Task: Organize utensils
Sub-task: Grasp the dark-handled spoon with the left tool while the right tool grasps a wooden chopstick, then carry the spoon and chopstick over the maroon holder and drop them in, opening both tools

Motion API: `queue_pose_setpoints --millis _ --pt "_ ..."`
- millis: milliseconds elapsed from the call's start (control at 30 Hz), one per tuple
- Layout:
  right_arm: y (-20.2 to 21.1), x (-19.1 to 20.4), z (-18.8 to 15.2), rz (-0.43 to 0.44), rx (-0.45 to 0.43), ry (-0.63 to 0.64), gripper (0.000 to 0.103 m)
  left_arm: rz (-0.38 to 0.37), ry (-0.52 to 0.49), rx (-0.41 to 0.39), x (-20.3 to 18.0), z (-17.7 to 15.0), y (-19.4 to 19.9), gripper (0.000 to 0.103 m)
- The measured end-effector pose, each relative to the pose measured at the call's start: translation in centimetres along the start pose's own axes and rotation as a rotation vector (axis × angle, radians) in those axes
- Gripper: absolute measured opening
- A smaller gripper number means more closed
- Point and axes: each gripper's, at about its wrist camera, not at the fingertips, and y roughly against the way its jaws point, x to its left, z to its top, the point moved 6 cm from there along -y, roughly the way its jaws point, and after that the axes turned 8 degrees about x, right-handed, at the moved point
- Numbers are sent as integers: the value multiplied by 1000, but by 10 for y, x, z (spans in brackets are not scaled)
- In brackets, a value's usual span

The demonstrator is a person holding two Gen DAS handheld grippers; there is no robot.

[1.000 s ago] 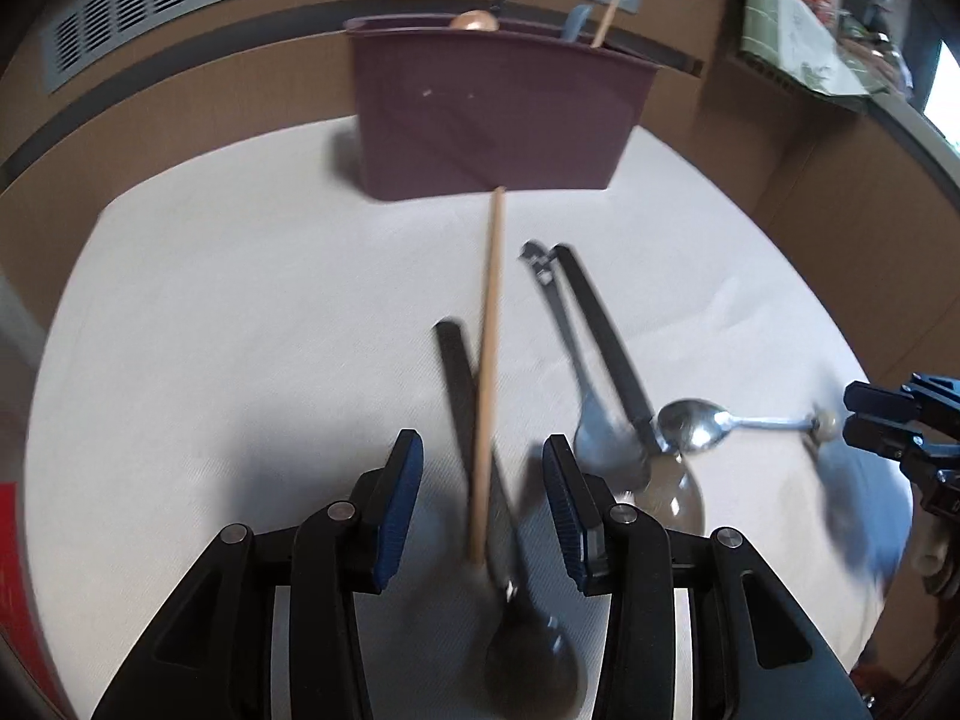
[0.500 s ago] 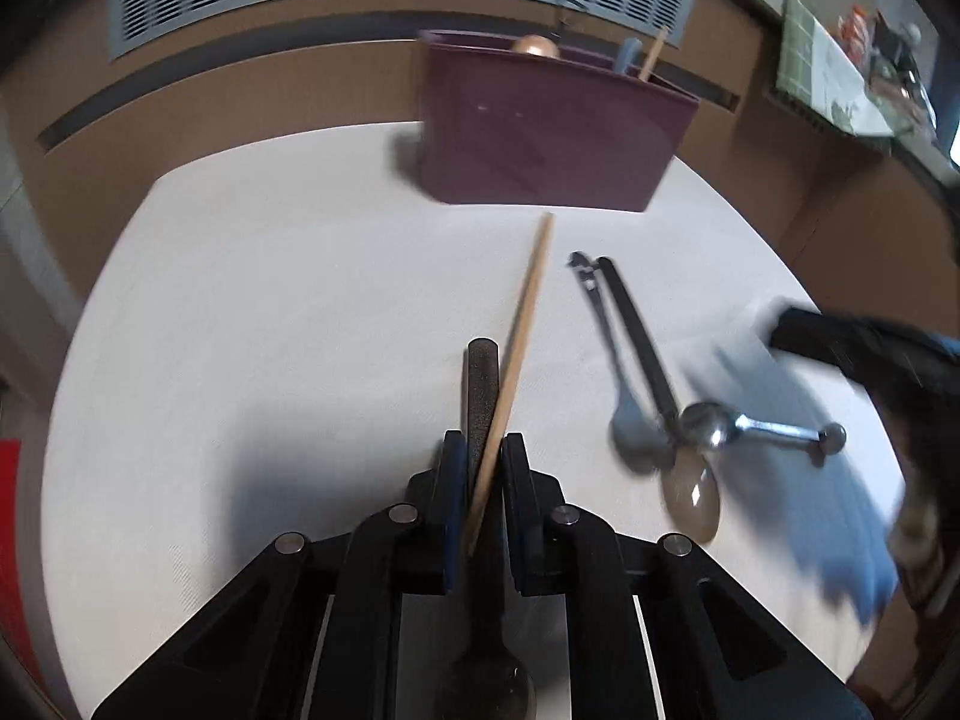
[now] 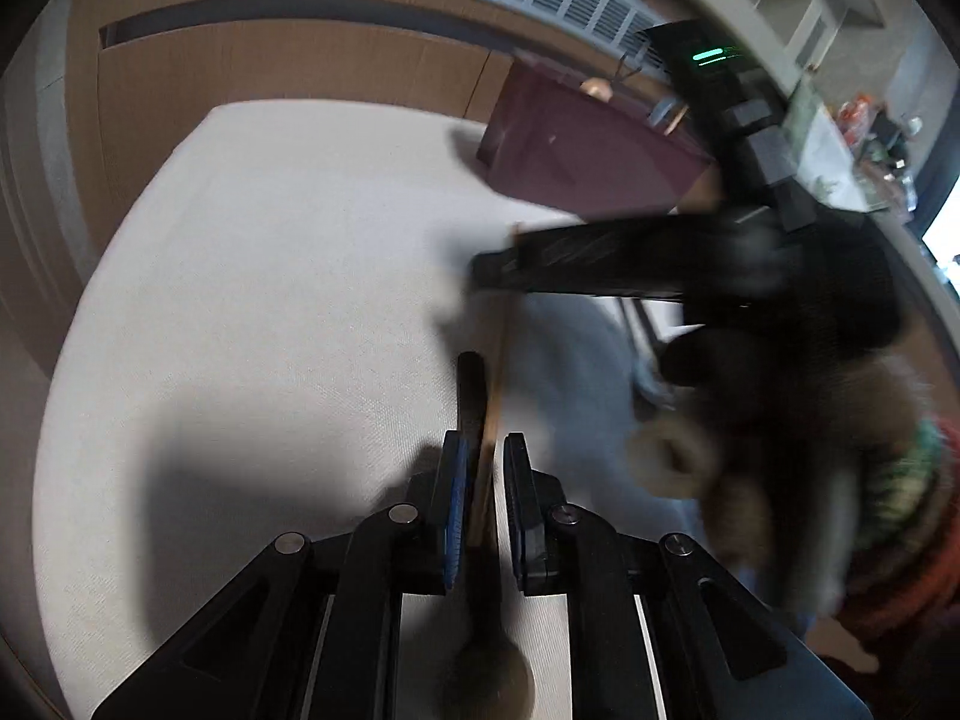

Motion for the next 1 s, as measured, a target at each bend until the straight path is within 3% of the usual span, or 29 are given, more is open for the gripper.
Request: queue_pose_setpoints --millis 100,200,400,467,600,767,800,900,1000 --pt "-5 13 2 -92 -29 102 24 -12 -15 -31 4 -1 19 18" --pt "-4 19 -1 -135 -48 213 6 -12 -4 -47 10 -1 30 22" --pt "32 -19 -20 -120 -114 198 5 -27 -26 25 1 6 13 22" --pt "49 -38 -27 -100 -146 168 5 1 -45 67 -5 13 -3 22" --pt "81 -68 -45 -109 -211 127 5 135 -90 135 -11 23 -29 22" --pt "110 -95 -61 -101 -289 83 5 186 -113 167 -18 31 -43 21" --pt "115 -101 -63 -100 -307 70 5 182 -109 164 -18 32 -45 14" --pt "127 -117 -66 -88 -343 31 5 155 -66 124 -20 34 -35 12" --pt "139 -126 -70 -77 -368 13 5 99 -49 -12 -34 44 2 12"
